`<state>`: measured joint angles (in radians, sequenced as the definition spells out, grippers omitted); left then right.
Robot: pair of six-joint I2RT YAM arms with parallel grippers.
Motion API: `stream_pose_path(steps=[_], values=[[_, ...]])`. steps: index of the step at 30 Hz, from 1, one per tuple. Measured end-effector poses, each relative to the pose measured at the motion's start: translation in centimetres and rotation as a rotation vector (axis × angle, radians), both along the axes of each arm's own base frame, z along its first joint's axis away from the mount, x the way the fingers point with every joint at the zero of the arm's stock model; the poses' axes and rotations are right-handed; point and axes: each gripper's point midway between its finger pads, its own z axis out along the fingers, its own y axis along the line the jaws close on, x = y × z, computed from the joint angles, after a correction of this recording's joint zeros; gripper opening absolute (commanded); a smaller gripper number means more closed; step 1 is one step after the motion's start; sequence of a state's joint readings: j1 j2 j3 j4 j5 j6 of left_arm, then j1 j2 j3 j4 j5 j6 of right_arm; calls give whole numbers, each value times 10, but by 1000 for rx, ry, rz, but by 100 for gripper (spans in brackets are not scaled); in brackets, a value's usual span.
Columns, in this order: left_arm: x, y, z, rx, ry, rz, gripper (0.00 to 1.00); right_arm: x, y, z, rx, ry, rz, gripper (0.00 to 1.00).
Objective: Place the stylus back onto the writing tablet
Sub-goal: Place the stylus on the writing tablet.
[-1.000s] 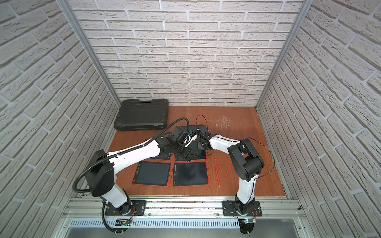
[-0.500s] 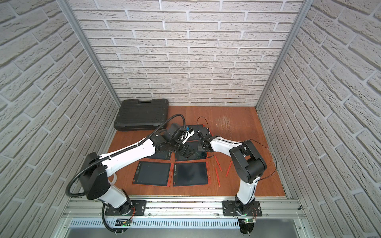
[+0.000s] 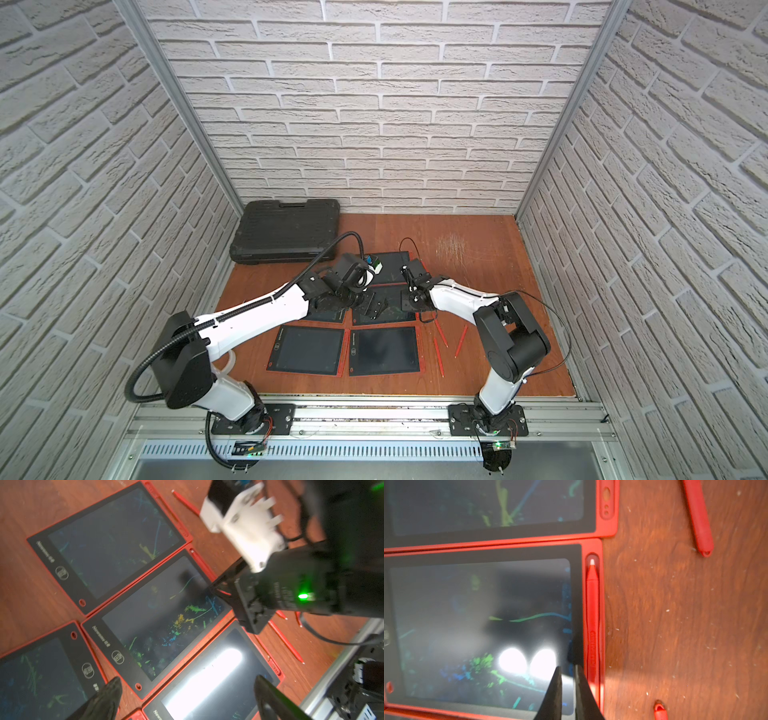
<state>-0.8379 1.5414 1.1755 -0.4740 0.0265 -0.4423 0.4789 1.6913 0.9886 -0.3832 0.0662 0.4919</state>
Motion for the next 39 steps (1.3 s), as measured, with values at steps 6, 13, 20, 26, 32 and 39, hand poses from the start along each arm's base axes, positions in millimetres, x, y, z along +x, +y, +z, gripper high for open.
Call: stream_pose_path(steps=[6,13,20,26,32,39], values=[[6,16,-5,24,-15,106,98,-6,11,24,82,-57,63,48],[9,43,10,-26,-4,252,98,-20,11,53,157,-151,90,100],[1,73,-6,-30,107,395,98,-28,4,83,185,-246,91,100],[-12,75,-21,-23,192,432,98,-35,-8,100,175,-283,57,100],[-15,69,-44,-14,276,473,98,-41,-9,109,175,-274,64,100],[-14,62,-76,41,370,526,98,-43,-15,111,142,-261,53,100]])
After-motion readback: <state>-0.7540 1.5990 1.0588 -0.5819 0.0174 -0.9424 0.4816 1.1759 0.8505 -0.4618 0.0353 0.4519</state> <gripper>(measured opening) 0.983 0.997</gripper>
